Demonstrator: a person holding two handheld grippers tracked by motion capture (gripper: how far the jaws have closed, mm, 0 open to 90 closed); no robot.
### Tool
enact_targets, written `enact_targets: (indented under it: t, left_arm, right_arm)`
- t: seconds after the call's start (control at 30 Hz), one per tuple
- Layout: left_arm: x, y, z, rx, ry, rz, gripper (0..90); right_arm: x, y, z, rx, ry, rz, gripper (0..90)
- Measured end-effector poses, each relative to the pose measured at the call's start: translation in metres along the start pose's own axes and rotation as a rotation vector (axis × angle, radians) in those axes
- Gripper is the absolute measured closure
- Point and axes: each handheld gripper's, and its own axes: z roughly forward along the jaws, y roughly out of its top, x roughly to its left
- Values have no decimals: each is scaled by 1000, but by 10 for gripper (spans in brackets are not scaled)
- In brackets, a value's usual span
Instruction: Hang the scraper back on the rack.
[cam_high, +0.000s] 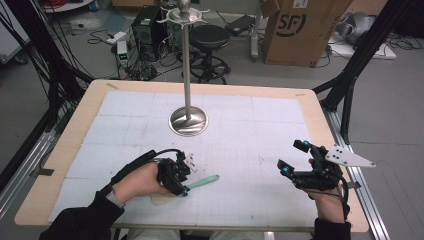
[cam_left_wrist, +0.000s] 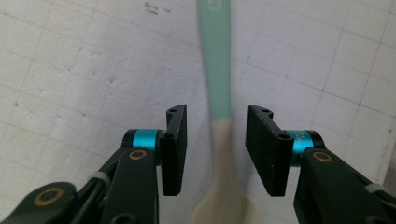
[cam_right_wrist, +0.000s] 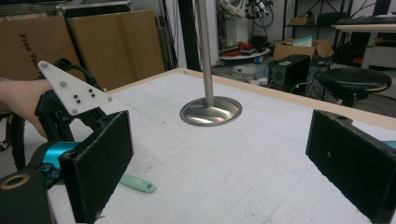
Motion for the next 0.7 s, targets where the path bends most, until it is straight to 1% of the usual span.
enact_targets:
  t: [0.07,0.13,0.2,0.27,0.53,0.7]
  left_arm:
    - [0,0,2,10,-2,-11,623]
    - [-1,0,3,32,-1,-12,632]
    - [-2,0,5,36,18,-4,665]
    - [-2,0,4,34,26,-3,688]
    - [-1,0,5,48,14,-31,698]
    - [-2,-2,4,61,13,-32,713]
  right_arm:
    - [0,0,0,-1,0,1,65]
    - [0,1,-1,-3,-1,-2,65]
    - [0,0,-2,-3,-3,1,65]
    - [0,0,-2,-3,-3,1,65]
    - [0,0,-2,-1,-3,2,65]
    - [0,0,-2,-3,-5,3,65]
